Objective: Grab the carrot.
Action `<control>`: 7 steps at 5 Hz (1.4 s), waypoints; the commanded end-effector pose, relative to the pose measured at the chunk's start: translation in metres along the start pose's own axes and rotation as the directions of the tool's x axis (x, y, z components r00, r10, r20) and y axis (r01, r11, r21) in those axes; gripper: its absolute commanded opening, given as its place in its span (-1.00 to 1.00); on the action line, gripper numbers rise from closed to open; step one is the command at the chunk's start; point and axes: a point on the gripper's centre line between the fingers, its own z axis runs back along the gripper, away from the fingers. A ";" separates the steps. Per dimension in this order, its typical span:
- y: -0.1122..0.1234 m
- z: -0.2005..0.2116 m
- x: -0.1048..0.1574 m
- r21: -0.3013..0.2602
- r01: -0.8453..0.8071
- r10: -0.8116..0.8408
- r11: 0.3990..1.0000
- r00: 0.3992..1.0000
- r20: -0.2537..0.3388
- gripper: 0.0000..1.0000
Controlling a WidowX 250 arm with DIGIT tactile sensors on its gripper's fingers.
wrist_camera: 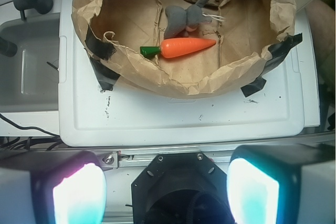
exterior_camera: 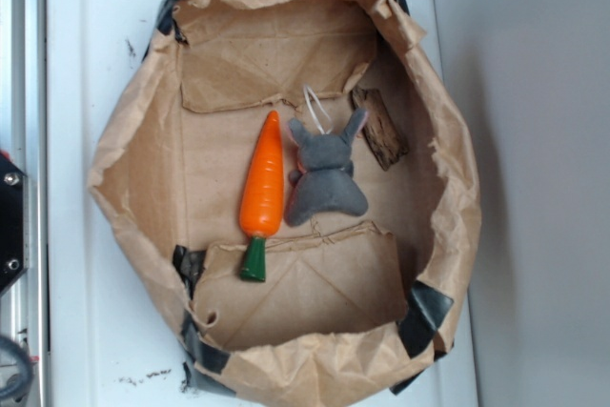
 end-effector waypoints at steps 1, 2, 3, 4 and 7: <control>0.000 0.000 0.000 0.000 0.000 0.000 1.000 1.000 0.000 1.00; -0.020 -0.006 0.049 -0.006 -0.129 0.129 0.992 0.992 -0.001 1.00; -0.025 -0.028 0.098 0.007 -0.218 0.218 0.976 0.976 -0.011 1.00; -0.022 -0.045 0.141 0.010 -0.247 0.247 0.969 0.969 -0.015 1.00; -0.011 -0.095 0.135 0.058 -0.365 0.368 0.929 0.929 -0.034 1.00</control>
